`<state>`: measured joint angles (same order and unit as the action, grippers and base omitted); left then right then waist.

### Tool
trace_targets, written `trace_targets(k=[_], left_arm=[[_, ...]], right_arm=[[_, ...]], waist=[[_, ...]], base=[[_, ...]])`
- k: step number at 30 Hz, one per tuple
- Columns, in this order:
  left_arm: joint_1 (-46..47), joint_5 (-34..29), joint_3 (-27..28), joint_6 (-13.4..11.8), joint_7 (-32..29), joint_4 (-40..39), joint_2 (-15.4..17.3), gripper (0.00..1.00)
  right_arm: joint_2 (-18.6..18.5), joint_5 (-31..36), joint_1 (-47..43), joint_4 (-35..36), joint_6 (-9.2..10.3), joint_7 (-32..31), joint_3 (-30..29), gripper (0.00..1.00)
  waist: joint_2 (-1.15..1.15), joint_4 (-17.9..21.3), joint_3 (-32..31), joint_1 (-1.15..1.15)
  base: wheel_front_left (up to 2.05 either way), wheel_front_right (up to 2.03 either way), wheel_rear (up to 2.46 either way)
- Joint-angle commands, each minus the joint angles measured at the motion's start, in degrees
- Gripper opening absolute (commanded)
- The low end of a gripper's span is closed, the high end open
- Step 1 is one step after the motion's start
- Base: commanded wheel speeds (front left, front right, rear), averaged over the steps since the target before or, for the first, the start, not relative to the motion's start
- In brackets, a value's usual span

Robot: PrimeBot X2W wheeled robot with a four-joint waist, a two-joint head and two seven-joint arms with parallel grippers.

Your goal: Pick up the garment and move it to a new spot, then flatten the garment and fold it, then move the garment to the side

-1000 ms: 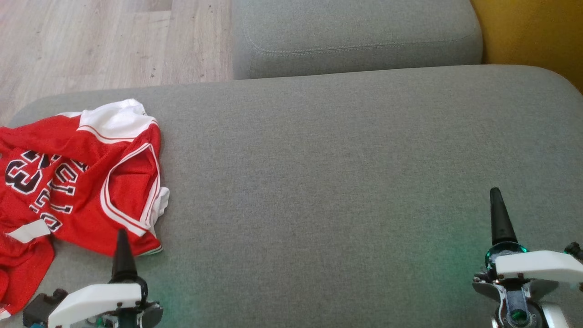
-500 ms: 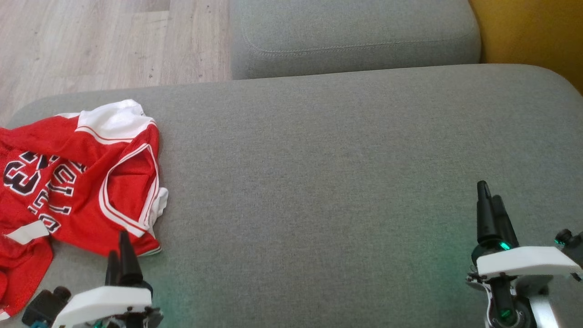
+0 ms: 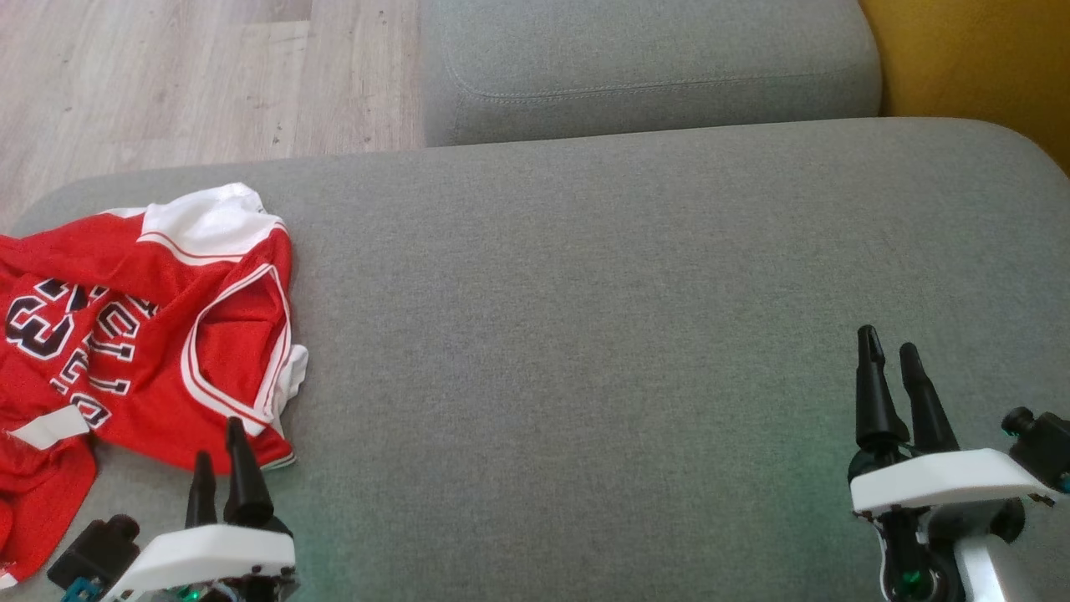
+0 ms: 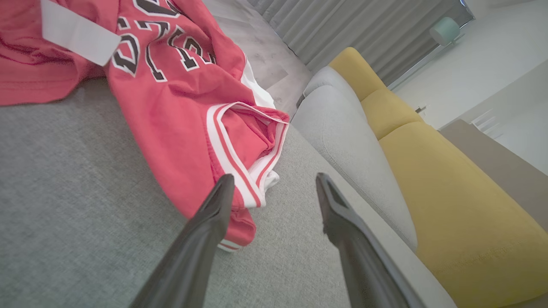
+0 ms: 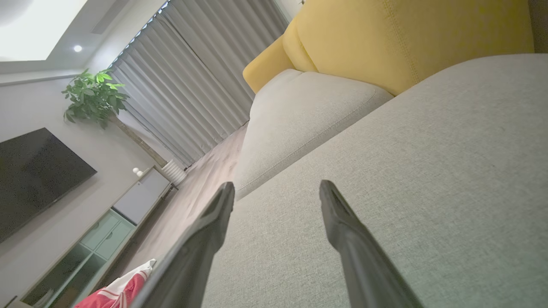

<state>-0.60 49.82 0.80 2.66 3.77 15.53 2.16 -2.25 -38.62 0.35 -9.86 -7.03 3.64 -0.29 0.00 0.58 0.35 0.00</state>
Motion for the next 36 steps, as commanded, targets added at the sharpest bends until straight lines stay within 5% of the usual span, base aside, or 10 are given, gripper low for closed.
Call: trace_targets(k=[1, 36], left_arm=[[1.03, -1.9, 0.64, -0.24, 0.71, -2.02, 0.56, 1.0], [-0.97, -26.46, 0.08, -2.0, 6.42, -2.99, 0.64, 1.0]], right_arm=[[-0.36, 2.21, 1.04, 2.57, -0.24, 0.79, 0.96, 1.0], [-0.51, 31.28, -0.46, 5.66, -0.36, 6.53, 3.46, 1.0]], waist=[[0.0, 0.03, 0.0, 0.0], [0.0, 0.86, 0.11, 0.0]], base=[[0.0, 0.0, 0.0], [0.0, 0.0, 0.0]])
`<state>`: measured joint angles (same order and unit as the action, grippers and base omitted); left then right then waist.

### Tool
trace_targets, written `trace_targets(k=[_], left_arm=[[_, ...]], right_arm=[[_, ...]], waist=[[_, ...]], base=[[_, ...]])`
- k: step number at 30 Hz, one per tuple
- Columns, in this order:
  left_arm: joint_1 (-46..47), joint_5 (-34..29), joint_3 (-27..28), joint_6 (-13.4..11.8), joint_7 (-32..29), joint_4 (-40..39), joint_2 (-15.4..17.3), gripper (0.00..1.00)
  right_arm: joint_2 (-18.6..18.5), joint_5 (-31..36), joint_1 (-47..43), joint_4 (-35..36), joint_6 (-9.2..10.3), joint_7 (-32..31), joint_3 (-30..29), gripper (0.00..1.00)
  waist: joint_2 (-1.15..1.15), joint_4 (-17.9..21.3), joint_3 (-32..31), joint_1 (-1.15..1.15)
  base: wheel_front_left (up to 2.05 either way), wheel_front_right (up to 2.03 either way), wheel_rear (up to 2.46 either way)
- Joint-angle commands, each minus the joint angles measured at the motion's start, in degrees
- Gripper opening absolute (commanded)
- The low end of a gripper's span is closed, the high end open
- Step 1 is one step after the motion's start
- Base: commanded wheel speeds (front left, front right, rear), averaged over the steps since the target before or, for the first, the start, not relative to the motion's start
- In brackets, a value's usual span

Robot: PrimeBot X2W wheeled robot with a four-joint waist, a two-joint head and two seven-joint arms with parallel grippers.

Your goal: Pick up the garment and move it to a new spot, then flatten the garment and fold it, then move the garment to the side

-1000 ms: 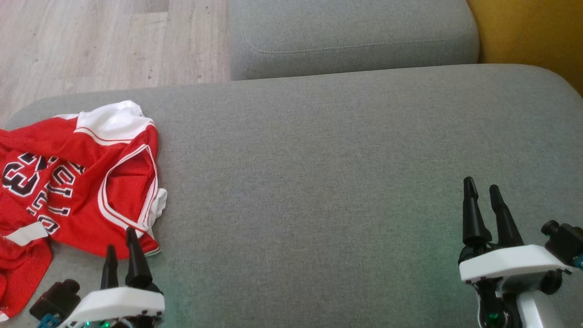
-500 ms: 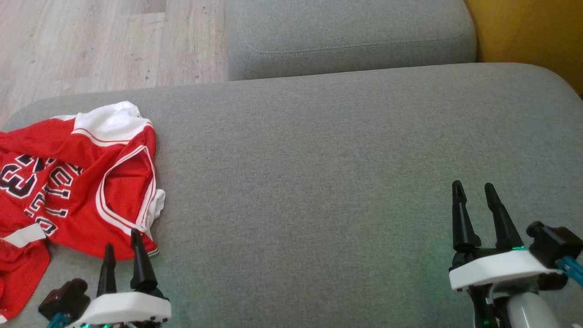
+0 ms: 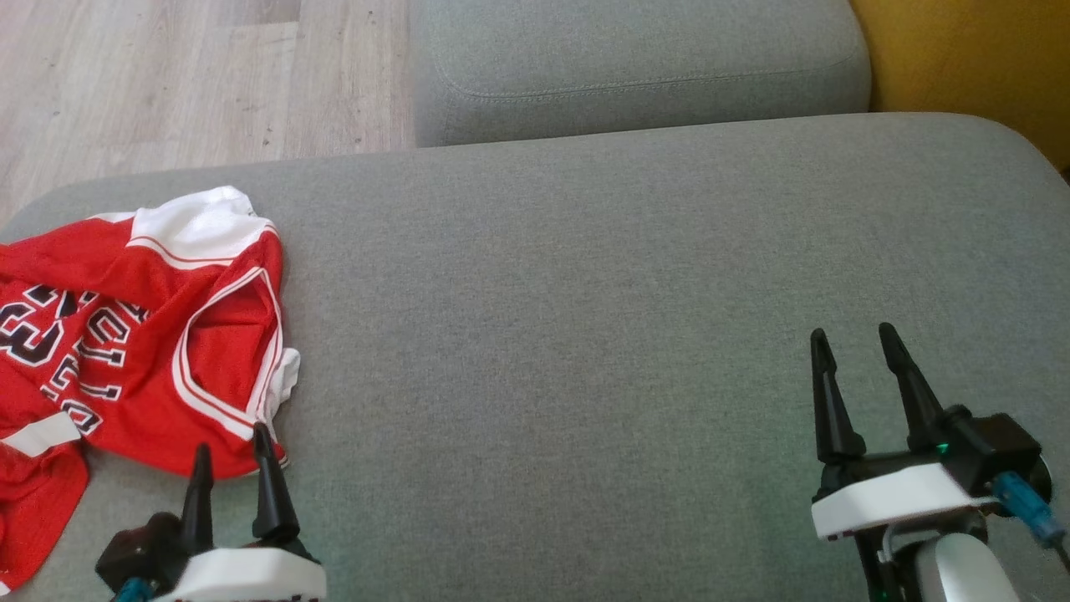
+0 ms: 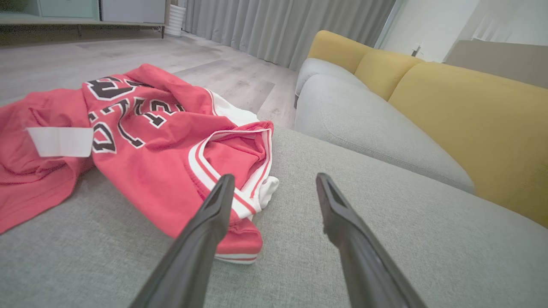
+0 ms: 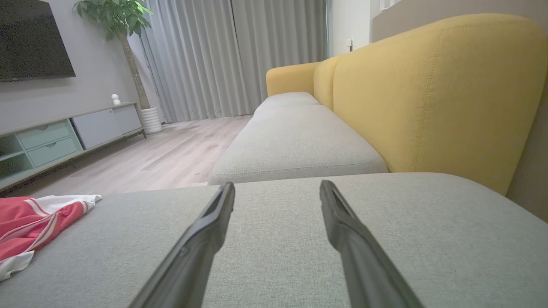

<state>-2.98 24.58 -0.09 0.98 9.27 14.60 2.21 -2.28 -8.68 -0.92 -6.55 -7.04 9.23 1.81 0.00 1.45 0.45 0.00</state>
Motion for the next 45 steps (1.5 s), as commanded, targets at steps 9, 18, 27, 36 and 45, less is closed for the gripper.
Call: trace_targets(k=[9, 18, 27, 36, 45], left_arm=[[0.97, -7.65, 0.62, -1.06, 2.44, -2.28, 0.61, 1.0], [0.32, -14.78, 0.73, -1.44, 4.12, -1.28, 0.64, 1.0], [-0.23, -21.24, 1.11, -1.83, 5.63, -0.2, 0.78, 1.0], [0.04, -21.39, 1.65, -1.56, 5.73, 0.19, 0.76, 1.0], [0.05, -21.12, 1.96, -1.5, 5.73, 0.18, 0.73, 1.0]], right_arm=[[-0.51, 8.81, 0.49, 2.83, -0.38, 2.46, 1.73, 1.0], [-0.56, 14.53, 0.16, 2.65, -0.42, 4.15, 0.41, 1.0], [-0.59, 19.45, -0.16, 2.52, -0.45, 5.66, -0.71, 1.0], [-0.6, 17.26, -0.23, 1.8, -0.45, 5.76, -1.89, 1.0], [-0.6, 16.23, -0.42, 1.23, -0.45, 5.76, -2.12, 1.0]], waist=[[0.0, 0.09, 0.21, 0.0], [0.0, 0.24, 0.34, 0.0], [0.0, 0.46, 0.4, 0.0], [0.0, 0.41, 0.17, 0.0], [0.0, 0.38, 0.14, 0.0]], base=[[0.0, 0.0, 0.0], [0.0, 0.0, 0.0], [0.0, 0.0, 0.0], [0.0, 0.0, 0.0], [0.0, 0.0, 0.0]])
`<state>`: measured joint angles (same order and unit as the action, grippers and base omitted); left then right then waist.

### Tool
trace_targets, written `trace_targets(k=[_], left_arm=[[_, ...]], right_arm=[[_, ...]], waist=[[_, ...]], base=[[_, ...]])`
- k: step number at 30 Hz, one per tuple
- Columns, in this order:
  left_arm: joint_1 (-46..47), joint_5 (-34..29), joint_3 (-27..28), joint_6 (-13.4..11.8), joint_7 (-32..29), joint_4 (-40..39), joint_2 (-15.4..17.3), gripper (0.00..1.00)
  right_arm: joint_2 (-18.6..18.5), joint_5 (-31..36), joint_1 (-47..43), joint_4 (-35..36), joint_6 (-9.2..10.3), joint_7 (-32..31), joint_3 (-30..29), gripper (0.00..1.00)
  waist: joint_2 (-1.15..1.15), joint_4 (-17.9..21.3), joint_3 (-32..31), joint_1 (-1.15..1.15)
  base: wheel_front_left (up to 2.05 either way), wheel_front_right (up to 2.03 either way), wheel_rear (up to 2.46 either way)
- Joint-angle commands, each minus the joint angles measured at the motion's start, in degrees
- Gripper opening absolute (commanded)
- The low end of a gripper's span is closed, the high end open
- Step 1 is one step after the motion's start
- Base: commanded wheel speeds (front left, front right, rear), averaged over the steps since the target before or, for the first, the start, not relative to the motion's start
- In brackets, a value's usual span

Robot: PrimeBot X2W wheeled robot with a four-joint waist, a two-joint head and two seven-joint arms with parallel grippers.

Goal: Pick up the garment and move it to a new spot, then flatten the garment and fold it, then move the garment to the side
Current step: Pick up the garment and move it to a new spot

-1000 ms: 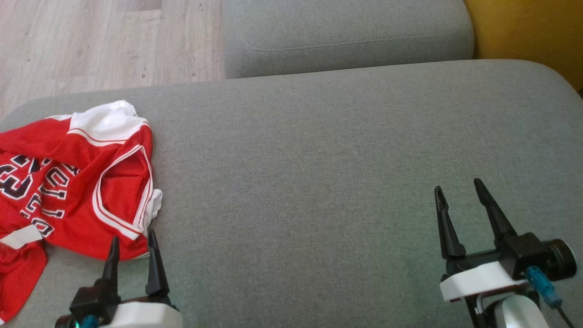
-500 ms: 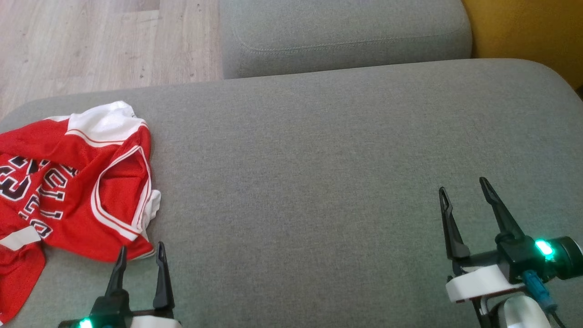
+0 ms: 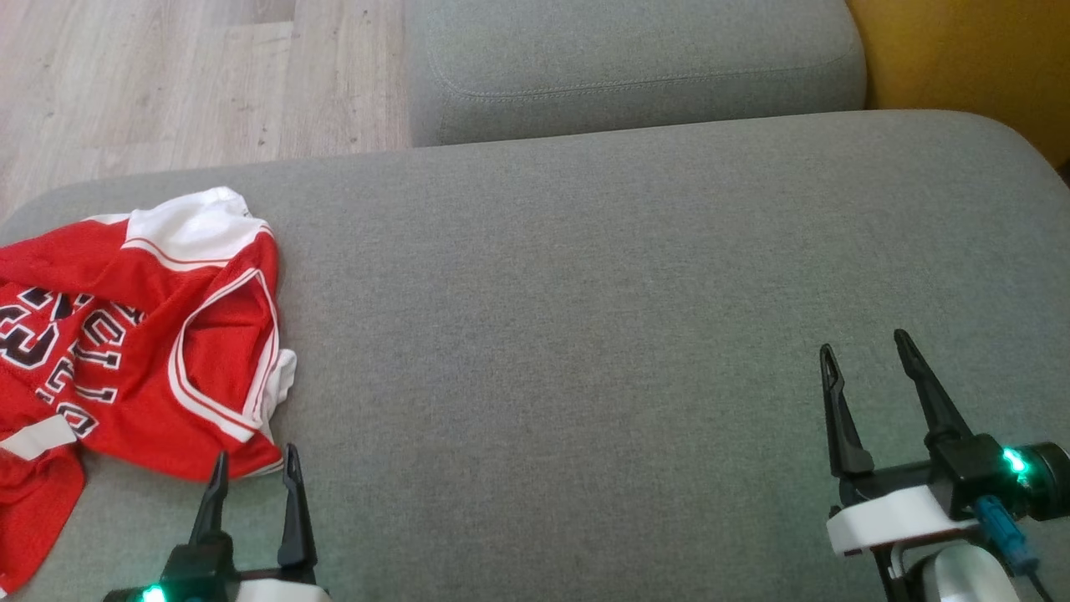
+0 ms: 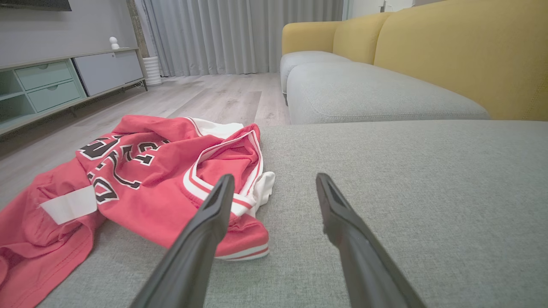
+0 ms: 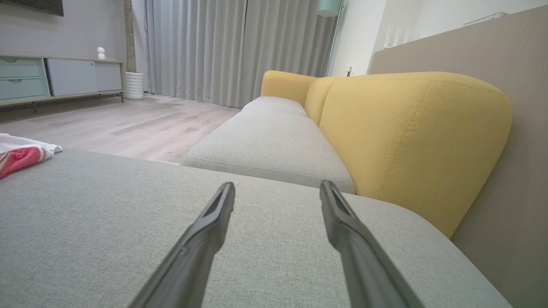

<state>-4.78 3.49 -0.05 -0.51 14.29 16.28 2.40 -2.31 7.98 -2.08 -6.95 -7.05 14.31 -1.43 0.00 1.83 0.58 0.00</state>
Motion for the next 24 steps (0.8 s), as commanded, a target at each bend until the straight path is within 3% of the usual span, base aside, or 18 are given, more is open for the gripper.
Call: trace_targets(k=[1, 15, 24], left_arm=[[1.85, -0.03, 1.92, 0.01, 0.71, -1.5, 0.54, 1.0], [1.89, -0.25, 1.63, 0.15, 0.71, -1.72, 0.51, 1.0], [1.98, 0.4, 1.51, -0.17, 0.71, -2.36, 0.49, 1.0]], right_arm=[[-0.56, -0.4, 0.73, 1.57, -0.44, 0.69, 1.16, 1.0], [-0.56, -0.45, 0.32, 1.71, -0.44, 0.69, 1.5, 1.0], [-0.56, -4.91, -1.14, 0.18, -0.44, 0.69, 2.76, 1.0]], waist=[[0.0, 0.0, 0.01, 0.0], [0.0, -0.79, -0.11, 0.0], [0.0, -8.96, -1.18, 0.0]], base=[[0.0, 0.0, 0.0], [0.0, 0.0, 0.0], [0.0, 0.0, 0.0]])
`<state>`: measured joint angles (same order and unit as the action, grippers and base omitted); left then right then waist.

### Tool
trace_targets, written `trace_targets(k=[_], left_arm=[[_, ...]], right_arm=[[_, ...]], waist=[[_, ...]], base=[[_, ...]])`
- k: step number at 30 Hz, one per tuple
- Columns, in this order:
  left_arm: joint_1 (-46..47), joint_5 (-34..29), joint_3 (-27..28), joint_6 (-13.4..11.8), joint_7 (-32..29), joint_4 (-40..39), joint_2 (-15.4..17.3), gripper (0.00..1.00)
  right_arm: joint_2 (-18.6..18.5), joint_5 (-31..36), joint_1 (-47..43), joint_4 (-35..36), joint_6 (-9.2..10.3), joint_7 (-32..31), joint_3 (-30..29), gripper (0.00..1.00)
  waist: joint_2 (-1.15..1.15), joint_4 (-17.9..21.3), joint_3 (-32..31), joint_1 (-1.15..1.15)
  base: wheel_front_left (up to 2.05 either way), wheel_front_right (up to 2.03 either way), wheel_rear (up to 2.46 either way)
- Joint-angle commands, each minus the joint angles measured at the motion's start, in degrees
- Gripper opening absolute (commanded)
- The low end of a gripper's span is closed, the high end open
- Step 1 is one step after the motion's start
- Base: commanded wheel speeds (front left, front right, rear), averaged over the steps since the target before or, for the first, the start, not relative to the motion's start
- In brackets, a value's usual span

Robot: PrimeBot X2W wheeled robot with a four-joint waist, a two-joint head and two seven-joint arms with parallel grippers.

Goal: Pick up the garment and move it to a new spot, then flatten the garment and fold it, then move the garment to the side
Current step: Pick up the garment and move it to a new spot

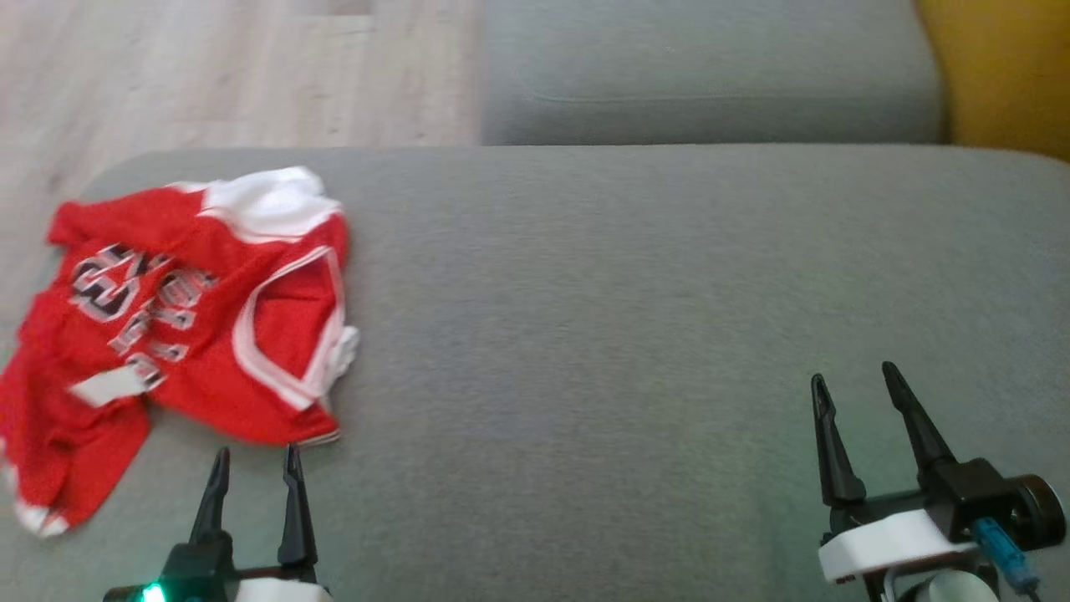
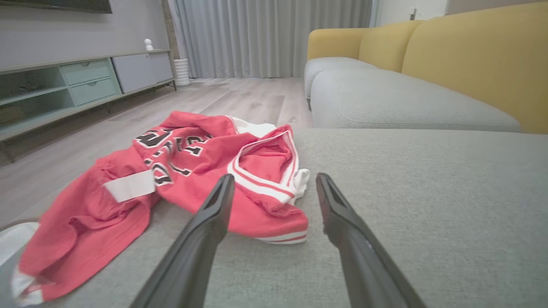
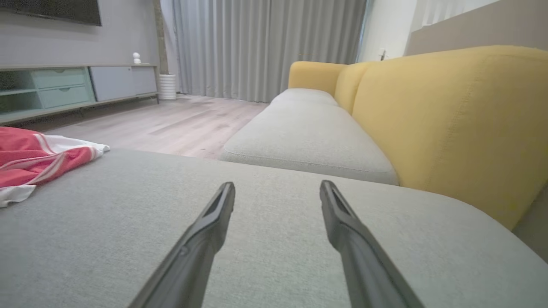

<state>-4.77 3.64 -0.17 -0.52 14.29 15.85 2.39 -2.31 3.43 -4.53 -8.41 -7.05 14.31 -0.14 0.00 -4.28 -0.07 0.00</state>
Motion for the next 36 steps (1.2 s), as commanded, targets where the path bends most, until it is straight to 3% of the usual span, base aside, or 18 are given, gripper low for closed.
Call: trace_targets(k=[1, 9, 15, 22, 27, 30, 36], left_arm=[[1.81, 0.22, 1.78, -0.16, 0.71, -1.92, 0.51, 1.0], [-0.06, 0.38, 3.61, -0.26, 0.71, -2.12, 0.7, 1.0], [-1.55, 0.87, 4.88, -0.21, 0.71, -2.55, 0.69, 1.0], [0.08, 2.61, 4.66, 0.96, 0.71, -3.61, 0.6, 1.0], [8.17, 4.62, 4.49, 3.44, 0.71, -3.81, 1.43, 1.0], [15.07, 6.61, 5.32, 5.04, 0.0, -2.35, 3.75, 1.0], [28.69, 10.14, 6.96, 6.76, -8.0, 0.4, 11.06, 1.0]], right_arm=[[-0.56, -0.53, 1.28, 1.56, -0.44, 0.69, 1.71, 1.0], [-0.56, -1.7, 1.66, 1.0, -0.44, 0.69, 4.13, 1.0], [-0.56, -2.89, 2.7, 0.0, -0.44, 0.69, 6.41, 1.0], [-0.56, -2.97, 4.48, 0.02, -0.44, 0.69, 8.15, 1.0], [-0.56, -0.73, 8.35, 1.01, -0.44, 0.69, 9.0, 1.0], [-0.56, 0.33, 11.69, 1.62, -0.44, 0.69, 9.53, 1.0], [-0.56, 1.99, 15.92, 3.13, -0.44, 0.69, 10.03, 1.0]], waist=[[0.0, -4.06, -0.66, 0.0], [0.0, -12.75, -1.64, 0.0], [0.0, -14.8, -1.77, 0.0], [0.0, -13.08, 1.2, 0.0], [0.0, -10.19, 8.65, 0.0], [0.0, -7.94, 13.89, 0.0], [0.0, -4.82, 22.51, 0.0]], base=[[0.0, 0.0, 0.0], [0.0, 0.0, 0.0], [0.0, 0.0, 0.0], [0.0, 0.0, 0.0], [0.0, 0.0, 0.0], [0.0, 0.0, 0.0], [0.0, 0.0, 0.0]])
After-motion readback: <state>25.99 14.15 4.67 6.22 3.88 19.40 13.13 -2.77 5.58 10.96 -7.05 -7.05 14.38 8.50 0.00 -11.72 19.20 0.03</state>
